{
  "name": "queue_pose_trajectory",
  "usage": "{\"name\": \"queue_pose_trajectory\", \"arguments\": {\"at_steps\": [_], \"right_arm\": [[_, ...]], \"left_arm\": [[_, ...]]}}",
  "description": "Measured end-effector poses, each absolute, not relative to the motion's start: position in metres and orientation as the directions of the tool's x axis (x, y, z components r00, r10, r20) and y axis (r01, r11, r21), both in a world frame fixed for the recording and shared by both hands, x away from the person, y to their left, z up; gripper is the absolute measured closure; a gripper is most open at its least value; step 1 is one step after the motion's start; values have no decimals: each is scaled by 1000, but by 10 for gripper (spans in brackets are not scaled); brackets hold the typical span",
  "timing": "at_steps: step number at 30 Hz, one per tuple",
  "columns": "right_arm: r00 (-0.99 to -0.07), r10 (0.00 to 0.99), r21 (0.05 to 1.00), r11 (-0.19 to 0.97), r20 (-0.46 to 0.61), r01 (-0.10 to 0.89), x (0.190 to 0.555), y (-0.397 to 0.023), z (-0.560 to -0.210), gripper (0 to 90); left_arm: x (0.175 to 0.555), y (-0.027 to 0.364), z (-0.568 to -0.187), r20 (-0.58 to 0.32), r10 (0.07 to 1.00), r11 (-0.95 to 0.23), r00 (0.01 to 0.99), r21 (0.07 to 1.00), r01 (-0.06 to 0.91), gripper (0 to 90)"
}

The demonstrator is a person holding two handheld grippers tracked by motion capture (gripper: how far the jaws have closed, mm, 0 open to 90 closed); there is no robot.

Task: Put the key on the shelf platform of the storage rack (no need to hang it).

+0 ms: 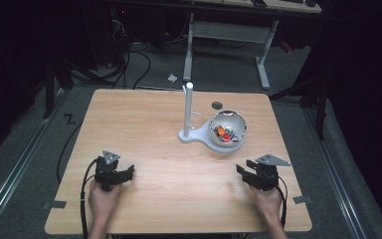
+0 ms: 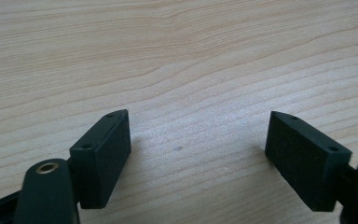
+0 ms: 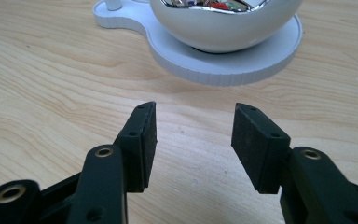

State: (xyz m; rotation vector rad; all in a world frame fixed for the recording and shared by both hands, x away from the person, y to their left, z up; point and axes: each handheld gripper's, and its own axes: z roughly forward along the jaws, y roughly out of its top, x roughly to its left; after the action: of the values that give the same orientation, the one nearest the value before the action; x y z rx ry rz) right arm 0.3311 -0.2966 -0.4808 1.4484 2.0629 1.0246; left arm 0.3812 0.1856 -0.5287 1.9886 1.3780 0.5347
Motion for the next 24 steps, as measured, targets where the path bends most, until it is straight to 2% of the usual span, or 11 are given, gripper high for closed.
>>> {"name": "queue_pose_trajectory", "arguments": {"at_steps": [14, 24], "right_arm": [[-324, 943, 731, 169, 74, 661, 336, -303, -500, 492], [-309, 951, 721, 196, 26, 664, 341, -303, -510, 483]], "left_arm": [[381, 186, -529, -33, 931, -235, 364, 709, 665, 226], [381, 186, -529, -32, 931, -235, 364, 709, 665, 226]]}}
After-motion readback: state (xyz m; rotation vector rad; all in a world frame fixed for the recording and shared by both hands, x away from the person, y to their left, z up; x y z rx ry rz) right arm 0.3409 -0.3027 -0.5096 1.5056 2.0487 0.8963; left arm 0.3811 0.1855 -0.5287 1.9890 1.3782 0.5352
